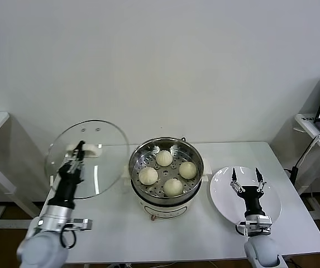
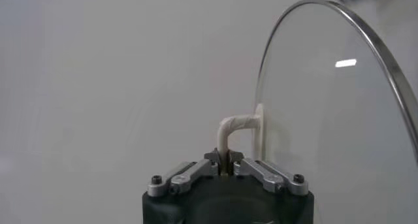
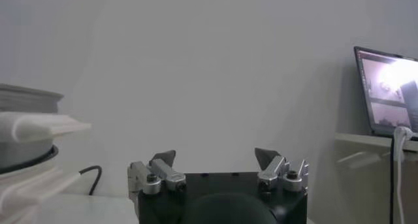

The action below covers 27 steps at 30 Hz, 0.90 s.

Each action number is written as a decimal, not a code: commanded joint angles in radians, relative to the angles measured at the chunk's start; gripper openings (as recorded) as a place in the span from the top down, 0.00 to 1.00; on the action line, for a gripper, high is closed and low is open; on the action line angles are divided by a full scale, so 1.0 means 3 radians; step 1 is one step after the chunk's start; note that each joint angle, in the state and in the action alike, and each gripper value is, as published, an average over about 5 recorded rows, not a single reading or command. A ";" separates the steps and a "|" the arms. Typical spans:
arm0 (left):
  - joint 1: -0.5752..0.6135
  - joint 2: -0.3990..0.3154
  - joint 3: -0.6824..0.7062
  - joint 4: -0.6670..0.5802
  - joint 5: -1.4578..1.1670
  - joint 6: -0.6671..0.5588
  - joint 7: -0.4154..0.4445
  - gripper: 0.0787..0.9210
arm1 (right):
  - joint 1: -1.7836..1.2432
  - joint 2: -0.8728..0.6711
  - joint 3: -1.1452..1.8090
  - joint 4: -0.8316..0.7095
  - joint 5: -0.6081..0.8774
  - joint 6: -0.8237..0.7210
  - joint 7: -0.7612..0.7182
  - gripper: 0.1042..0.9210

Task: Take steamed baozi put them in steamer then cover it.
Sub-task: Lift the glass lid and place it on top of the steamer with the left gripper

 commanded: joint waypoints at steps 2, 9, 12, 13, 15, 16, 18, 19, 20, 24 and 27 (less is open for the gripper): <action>-0.0819 -0.0292 0.1578 -0.0109 0.0383 0.0819 0.0736 0.88 | 0.0032 0.0049 -0.0003 -0.0041 -0.0032 -0.0085 0.0007 0.12; -0.1090 -0.0497 0.1862 0.0153 0.0686 0.1052 0.1140 0.88 | 0.0070 0.0077 0.0002 -0.0095 -0.0048 -0.0092 0.0007 0.12; -0.1185 -0.0554 0.1933 0.0270 0.0797 0.1086 0.1246 0.88 | 0.0067 0.0086 0.0015 -0.0109 -0.0047 -0.0088 0.0004 0.12; -0.1208 -0.0569 0.1958 0.0297 0.0834 0.1101 0.1281 0.88 | 0.0066 0.0087 0.0020 -0.0115 -0.0047 -0.0086 0.0003 0.12; -0.1252 -0.0611 0.2003 0.0379 0.0919 0.1137 0.1348 0.88 | 0.0065 0.0089 0.0032 -0.0128 -0.0046 -0.0083 0.0000 0.12; -0.1269 -0.0640 0.2017 0.0418 0.0955 0.1152 0.1368 0.88 | 0.0065 0.0089 0.0038 -0.0132 -0.0046 -0.0082 -0.0001 0.12; -0.1299 -0.0709 0.2032 0.0510 0.1021 0.1170 0.1391 0.88 | 0.0066 0.0092 0.0050 -0.0137 -0.0044 -0.0080 -0.0003 0.12; -0.1310 -0.0740 0.2035 0.0546 0.1045 0.1173 0.1394 0.88 | 0.0067 0.0093 0.0055 -0.0138 -0.0044 -0.0081 -0.0004 0.12; -0.1320 -0.0768 0.2037 0.0582 0.1069 0.1173 0.1393 0.88 | 0.0067 0.0093 0.0059 -0.0138 -0.0043 -0.0081 -0.0004 0.12; -0.1345 -0.0834 0.2046 0.0702 0.1161 0.1162 0.1390 0.88 | 0.0069 0.0090 0.0068 -0.0140 -0.0043 -0.0082 -0.0005 0.12; -0.1347 -0.0869 0.2045 0.0771 0.1215 0.1144 0.1379 0.88 | 0.0073 0.0091 0.0072 -0.0152 -0.0044 -0.0082 -0.0007 0.12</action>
